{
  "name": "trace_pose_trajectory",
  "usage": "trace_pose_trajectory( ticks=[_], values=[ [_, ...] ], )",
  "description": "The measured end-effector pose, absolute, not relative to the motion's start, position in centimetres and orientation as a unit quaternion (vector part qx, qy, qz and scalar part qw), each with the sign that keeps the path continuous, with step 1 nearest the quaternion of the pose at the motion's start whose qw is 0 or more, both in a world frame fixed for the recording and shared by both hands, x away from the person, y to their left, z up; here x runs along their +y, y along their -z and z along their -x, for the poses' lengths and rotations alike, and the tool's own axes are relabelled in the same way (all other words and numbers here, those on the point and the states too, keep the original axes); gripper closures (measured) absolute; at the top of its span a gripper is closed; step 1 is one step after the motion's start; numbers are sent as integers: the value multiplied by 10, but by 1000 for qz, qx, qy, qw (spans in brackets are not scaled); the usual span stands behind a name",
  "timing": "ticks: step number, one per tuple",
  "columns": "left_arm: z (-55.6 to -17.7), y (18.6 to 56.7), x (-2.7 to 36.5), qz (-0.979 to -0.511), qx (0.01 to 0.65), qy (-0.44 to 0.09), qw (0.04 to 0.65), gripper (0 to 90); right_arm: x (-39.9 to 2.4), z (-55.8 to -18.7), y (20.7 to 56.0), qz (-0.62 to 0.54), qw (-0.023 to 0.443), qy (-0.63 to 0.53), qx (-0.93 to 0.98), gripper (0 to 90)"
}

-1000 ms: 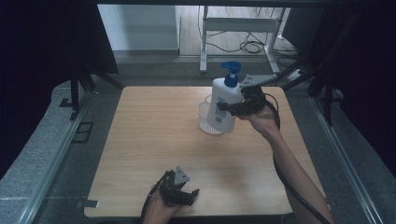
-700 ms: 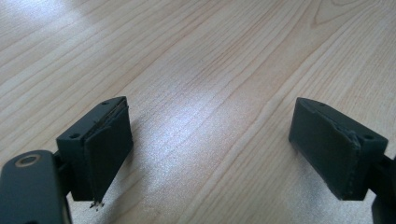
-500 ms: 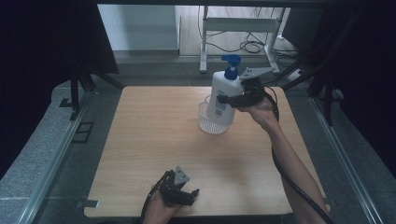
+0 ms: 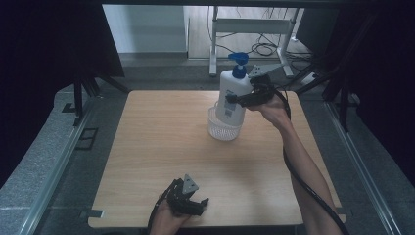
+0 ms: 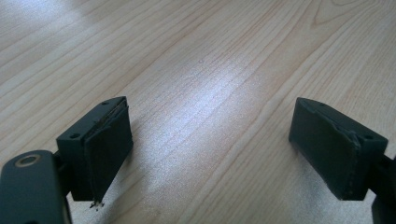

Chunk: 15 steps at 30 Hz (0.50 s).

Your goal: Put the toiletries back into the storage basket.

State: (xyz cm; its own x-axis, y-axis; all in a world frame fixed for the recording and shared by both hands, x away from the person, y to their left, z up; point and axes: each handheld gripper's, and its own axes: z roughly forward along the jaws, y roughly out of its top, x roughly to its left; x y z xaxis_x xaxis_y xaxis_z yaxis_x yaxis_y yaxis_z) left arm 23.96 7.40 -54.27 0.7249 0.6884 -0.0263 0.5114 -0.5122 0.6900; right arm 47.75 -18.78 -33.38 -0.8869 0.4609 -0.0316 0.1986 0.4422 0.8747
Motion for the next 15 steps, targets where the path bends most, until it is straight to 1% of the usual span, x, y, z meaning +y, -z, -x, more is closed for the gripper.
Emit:
trace_pose_trajectory(
  ticks=[15],
  values=[
    [-239,543,74,-860,350,-126,350,127,-189,-499,343,-189,118,-496,839,373]
  ],
)
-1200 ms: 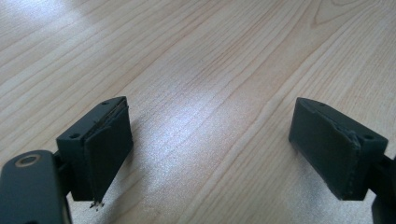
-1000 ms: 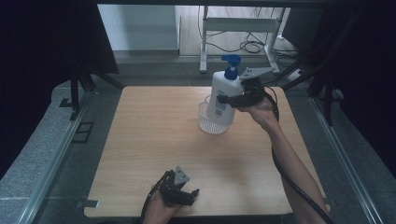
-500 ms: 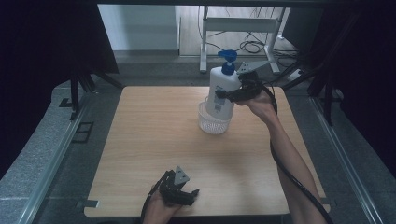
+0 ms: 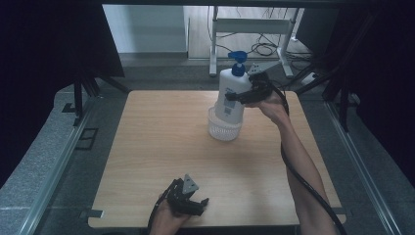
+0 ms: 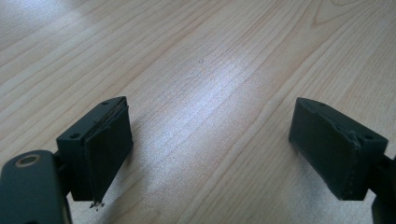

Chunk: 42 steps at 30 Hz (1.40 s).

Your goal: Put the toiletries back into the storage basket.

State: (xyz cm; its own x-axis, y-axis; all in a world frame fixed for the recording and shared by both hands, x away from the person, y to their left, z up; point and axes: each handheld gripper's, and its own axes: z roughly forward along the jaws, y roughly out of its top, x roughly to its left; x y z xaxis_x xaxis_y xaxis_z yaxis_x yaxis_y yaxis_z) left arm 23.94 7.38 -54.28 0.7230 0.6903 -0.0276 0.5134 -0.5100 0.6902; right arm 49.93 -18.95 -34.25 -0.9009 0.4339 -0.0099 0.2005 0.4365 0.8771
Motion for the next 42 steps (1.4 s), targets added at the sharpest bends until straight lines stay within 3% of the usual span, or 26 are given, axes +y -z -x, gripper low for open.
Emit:
trace_pose_trajectory(
  ticks=[42],
  values=[
    [-239,543,74,-860,351,-126,350,127,-177,-523,385,-178,86,-479,855,375]
  ],
)
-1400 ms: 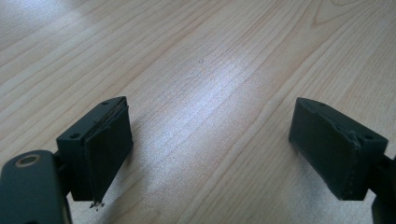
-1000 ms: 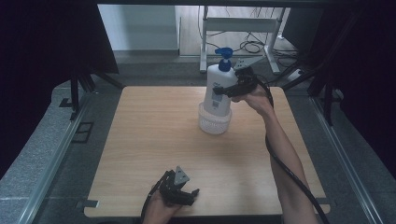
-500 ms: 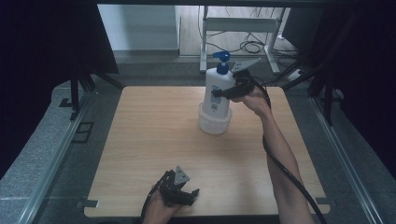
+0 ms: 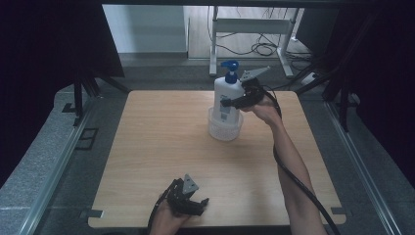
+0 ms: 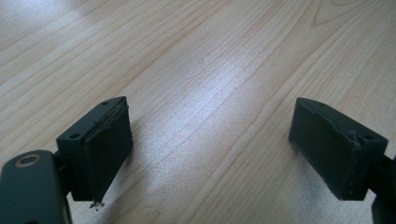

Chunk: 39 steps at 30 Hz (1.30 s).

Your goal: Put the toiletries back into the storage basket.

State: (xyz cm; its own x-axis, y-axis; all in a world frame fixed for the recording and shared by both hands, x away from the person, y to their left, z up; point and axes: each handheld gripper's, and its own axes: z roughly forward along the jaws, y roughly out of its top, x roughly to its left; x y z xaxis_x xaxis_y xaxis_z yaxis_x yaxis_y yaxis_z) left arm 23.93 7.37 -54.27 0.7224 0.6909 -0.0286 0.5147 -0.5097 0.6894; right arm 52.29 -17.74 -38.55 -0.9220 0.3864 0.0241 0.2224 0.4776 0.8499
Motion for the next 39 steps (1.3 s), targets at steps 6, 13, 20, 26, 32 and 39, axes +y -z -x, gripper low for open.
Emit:
trace_pose_trajectory(
  ticks=[6,13,20,26,32,39],
  values=[
    [-239,543,74,-860,351,-126,349,127,-173,-523,399,-178,86,-468,862,375],
    [-239,543,74,-860,351,-125,350,127,-172,-524,410,-179,85,-464,864,375],
    [-239,543,74,-860,351,-125,350,127,-173,-524,419,-180,88,-459,866,375],
    [-239,543,74,-860,351,-125,350,127,-172,-523,427,-181,91,-453,868,375],
    [-239,543,73,-860,351,-125,350,127,-172,-523,433,-183,92,-452,868,374],
    [-239,543,73,-859,351,-125,350,127,-172,-523,439,-186,93,-460,863,370]
  ],
)
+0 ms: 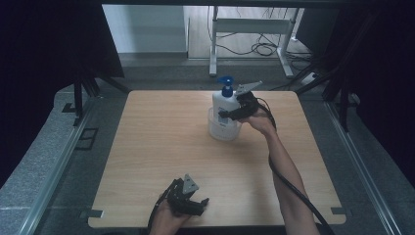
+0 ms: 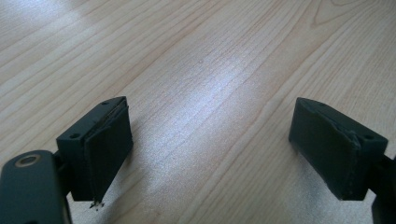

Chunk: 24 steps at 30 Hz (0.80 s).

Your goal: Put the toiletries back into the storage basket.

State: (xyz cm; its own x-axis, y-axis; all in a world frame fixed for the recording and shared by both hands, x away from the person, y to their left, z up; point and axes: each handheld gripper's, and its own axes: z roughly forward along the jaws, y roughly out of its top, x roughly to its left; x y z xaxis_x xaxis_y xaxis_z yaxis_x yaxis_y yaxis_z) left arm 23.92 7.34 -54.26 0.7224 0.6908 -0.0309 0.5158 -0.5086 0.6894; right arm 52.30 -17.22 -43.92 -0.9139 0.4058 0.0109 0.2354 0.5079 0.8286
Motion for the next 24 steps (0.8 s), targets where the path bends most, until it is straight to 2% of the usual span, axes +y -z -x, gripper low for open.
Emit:
trace_pose_trajectory(
  ticks=[13,24],
  values=[
    [-239,543,73,-860,351,-125,350,127,-175,-523,442,-185,85,-468,860,344],
    [-239,543,73,-860,351,-125,350,127,-174,-519,442,-183,96,-470,858,201]
  ],
)
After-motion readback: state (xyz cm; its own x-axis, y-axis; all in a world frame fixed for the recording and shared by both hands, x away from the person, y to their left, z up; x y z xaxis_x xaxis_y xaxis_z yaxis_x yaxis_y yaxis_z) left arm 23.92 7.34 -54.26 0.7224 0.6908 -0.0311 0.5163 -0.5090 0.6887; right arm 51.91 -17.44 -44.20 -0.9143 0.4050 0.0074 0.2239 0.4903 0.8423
